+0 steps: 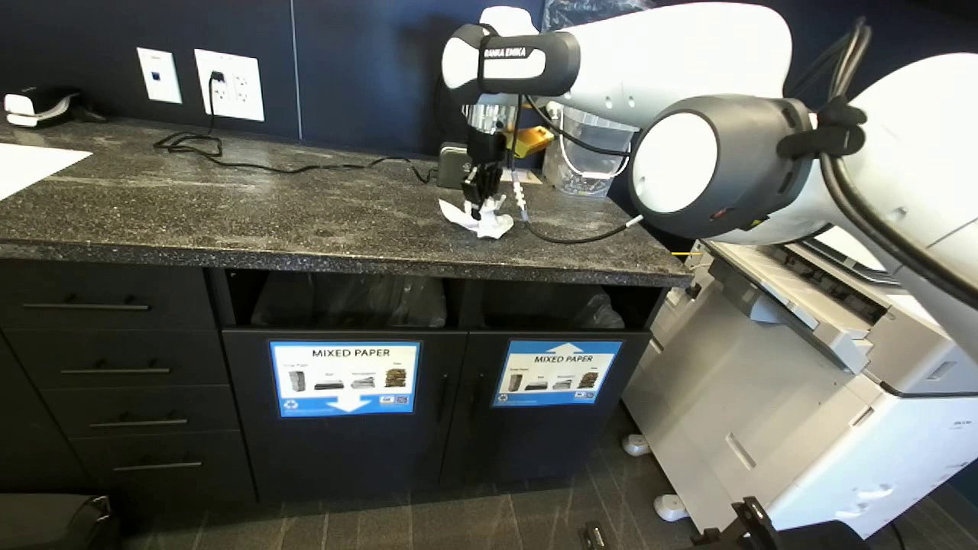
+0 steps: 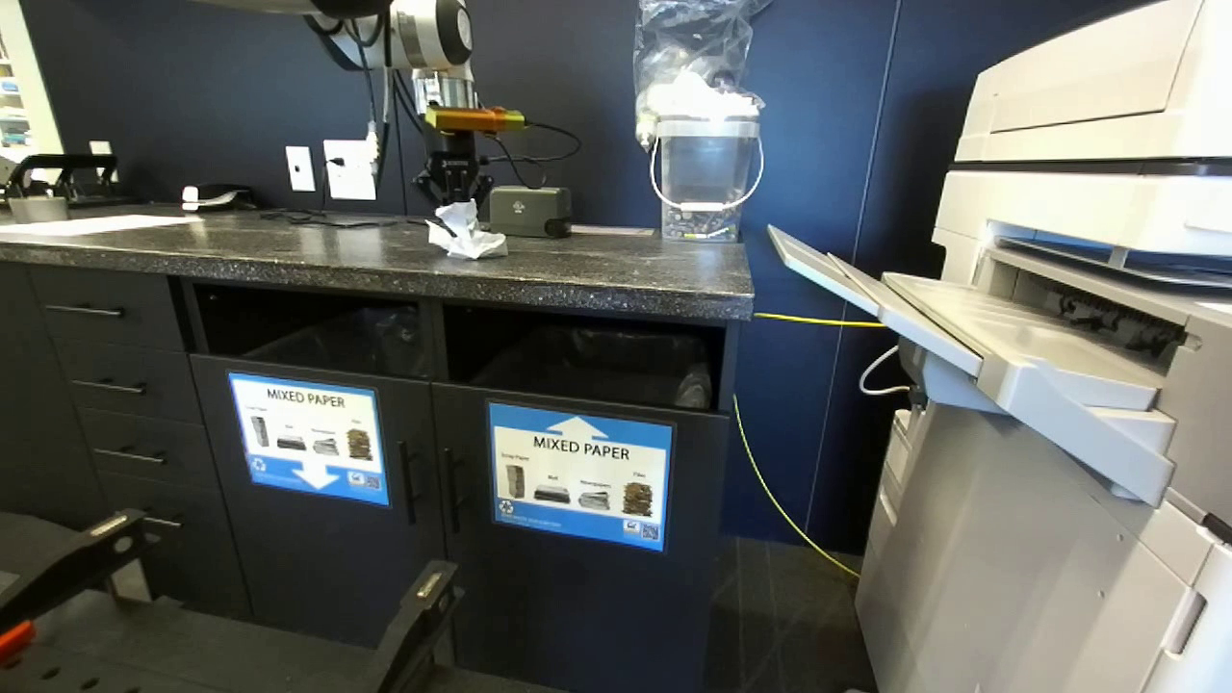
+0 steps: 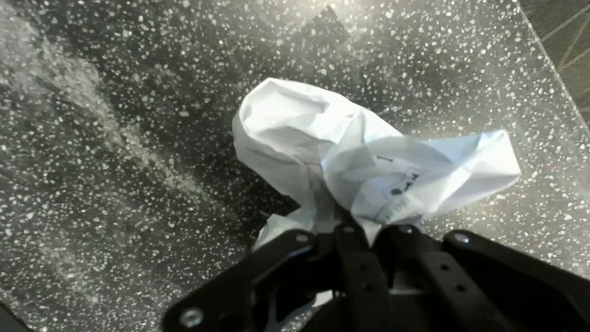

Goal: Put the right and left pieces of white paper in the right bin respectively

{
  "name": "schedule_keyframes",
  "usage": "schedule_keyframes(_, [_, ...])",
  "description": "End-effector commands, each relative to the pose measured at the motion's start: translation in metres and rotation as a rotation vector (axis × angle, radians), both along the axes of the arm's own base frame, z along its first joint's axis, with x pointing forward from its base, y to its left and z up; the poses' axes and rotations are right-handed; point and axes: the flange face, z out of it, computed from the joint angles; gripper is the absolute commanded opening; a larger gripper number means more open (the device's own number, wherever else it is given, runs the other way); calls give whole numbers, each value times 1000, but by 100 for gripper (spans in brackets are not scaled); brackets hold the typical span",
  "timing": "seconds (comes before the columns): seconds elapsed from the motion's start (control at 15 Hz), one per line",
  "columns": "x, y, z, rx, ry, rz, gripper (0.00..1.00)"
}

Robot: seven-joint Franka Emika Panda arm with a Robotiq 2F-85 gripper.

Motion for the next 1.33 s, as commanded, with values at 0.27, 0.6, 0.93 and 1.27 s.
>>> schedule_keyframes(0.27, [13, -16, -12, 39, -82, -164, 10])
schedule_keyframes(0.6, [10, -16, -35, 51, -82, -236, 9])
schedule_keyframes(0.93, [4, -13, -36, 88, -139, -301, 10])
schedule_keyframes(1.27, [-11, -16, -39, 115, -204, -296, 10])
